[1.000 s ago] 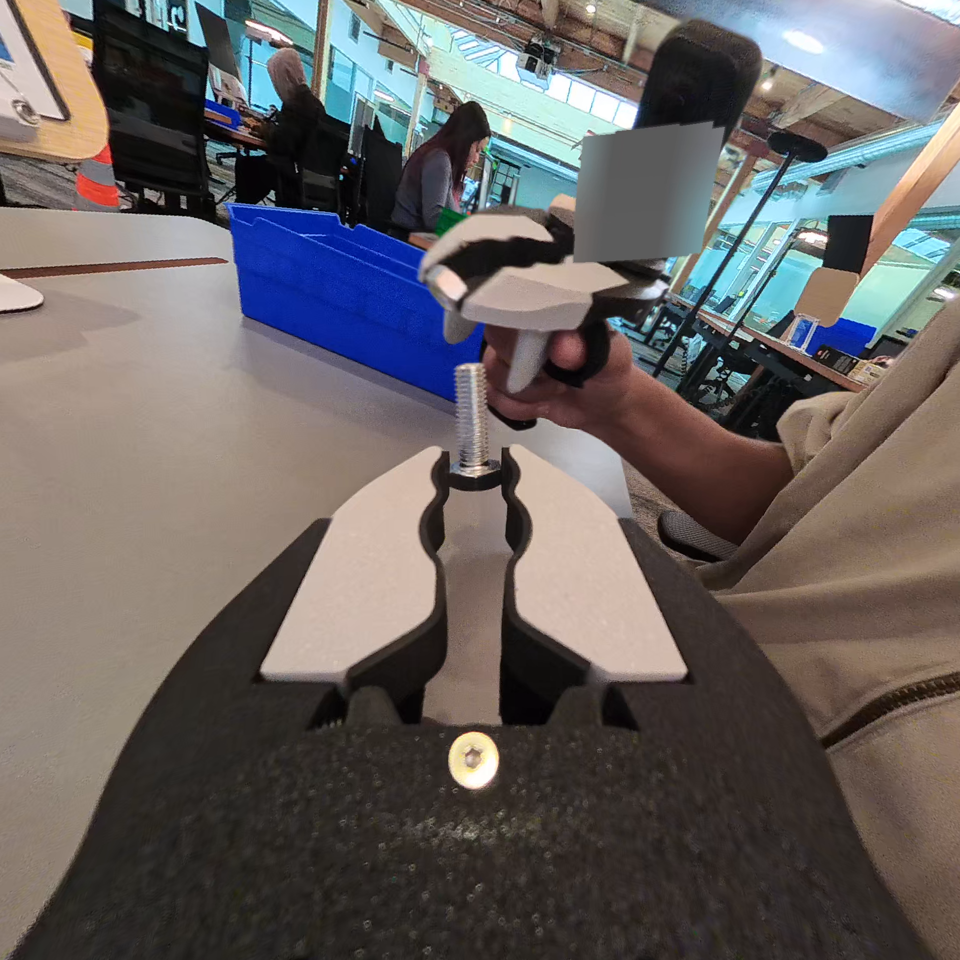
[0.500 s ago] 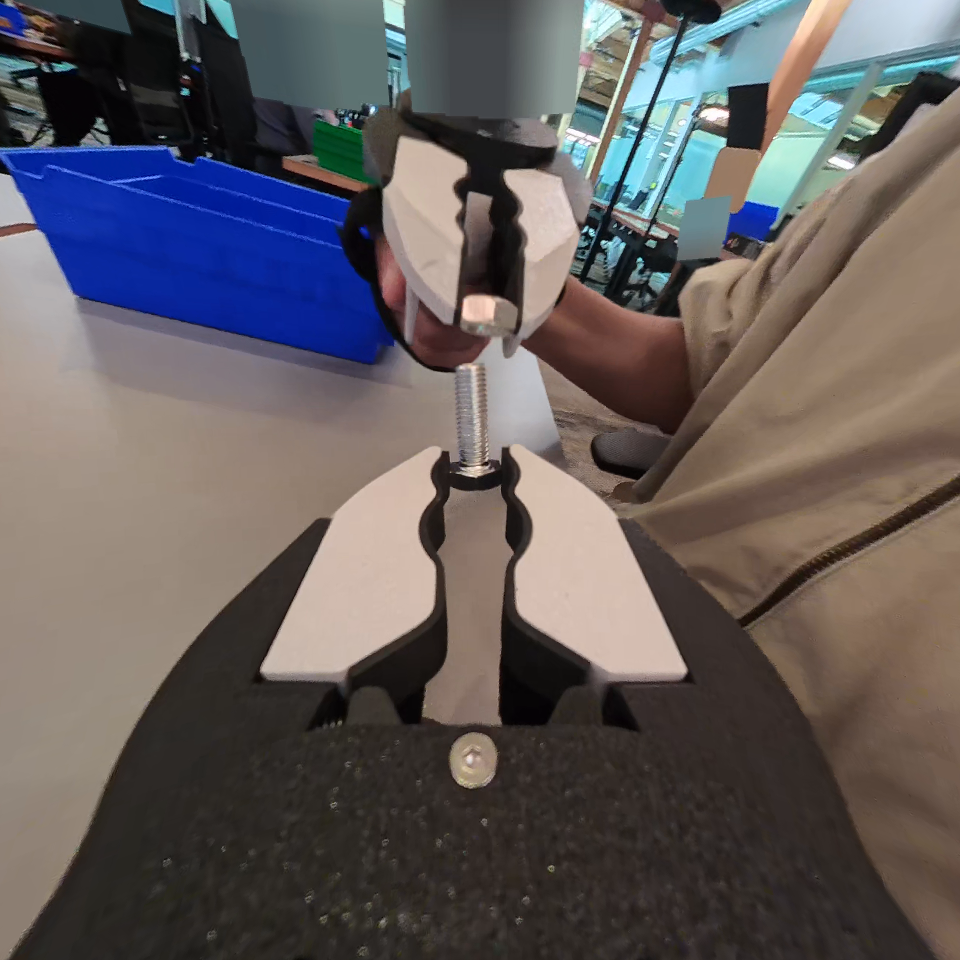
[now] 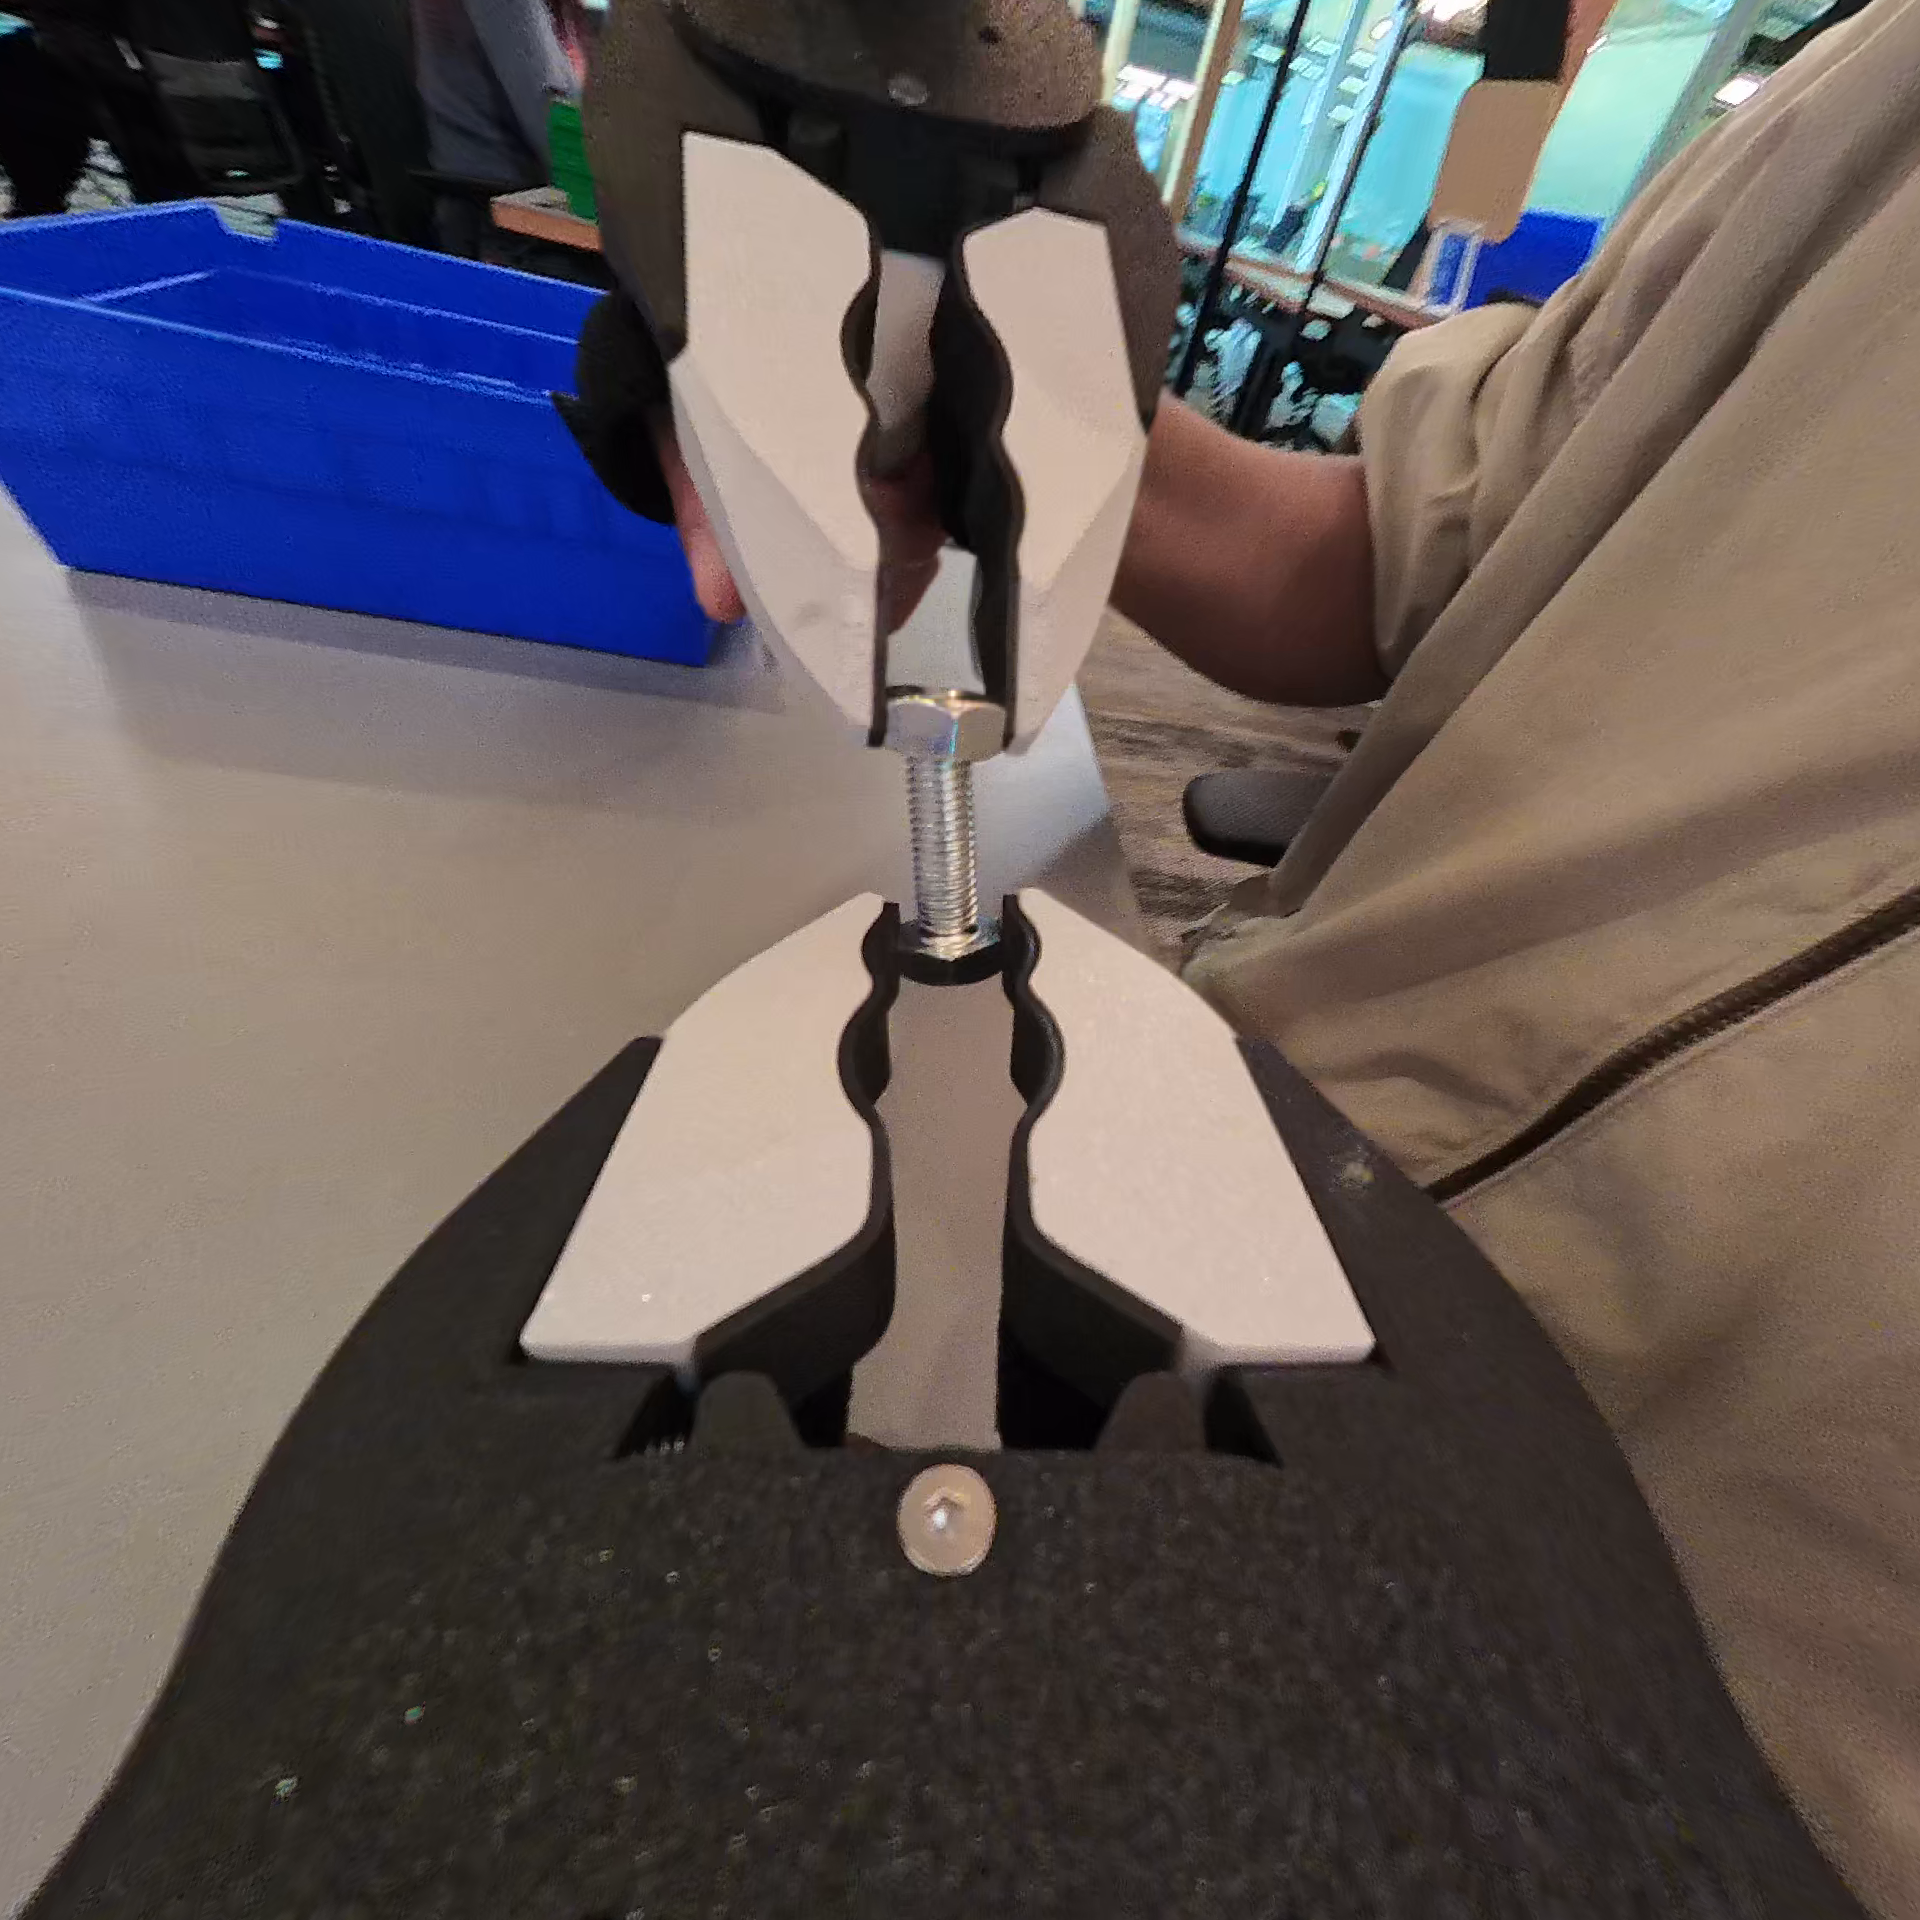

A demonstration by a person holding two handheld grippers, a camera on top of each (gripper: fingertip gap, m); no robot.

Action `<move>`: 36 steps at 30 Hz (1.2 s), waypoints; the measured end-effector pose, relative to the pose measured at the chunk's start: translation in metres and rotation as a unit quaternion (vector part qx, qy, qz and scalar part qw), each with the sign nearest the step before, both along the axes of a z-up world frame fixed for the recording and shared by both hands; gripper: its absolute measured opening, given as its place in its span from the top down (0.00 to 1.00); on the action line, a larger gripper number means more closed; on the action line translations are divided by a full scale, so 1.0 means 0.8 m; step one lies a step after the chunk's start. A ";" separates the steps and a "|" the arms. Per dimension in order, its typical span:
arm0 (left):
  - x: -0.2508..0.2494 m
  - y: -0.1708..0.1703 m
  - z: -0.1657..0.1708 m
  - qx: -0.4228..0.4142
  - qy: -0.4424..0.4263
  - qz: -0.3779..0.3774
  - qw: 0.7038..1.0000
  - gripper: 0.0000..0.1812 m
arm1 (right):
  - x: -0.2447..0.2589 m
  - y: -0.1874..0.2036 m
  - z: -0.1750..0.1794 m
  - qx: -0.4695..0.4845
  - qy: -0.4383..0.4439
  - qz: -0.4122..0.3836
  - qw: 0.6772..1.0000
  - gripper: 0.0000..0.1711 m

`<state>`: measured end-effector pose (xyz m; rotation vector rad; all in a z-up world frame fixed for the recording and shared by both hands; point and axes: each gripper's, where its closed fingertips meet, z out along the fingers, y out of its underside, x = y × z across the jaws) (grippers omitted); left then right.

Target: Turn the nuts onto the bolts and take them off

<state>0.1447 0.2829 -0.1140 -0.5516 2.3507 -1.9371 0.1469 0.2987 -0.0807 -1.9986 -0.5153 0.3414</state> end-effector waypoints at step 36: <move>0.021 -0.011 -0.004 0.080 -0.043 0.055 0.994 0.90 | 0.020 -0.019 -0.004 0.026 0.048 -0.133 0.990 0.90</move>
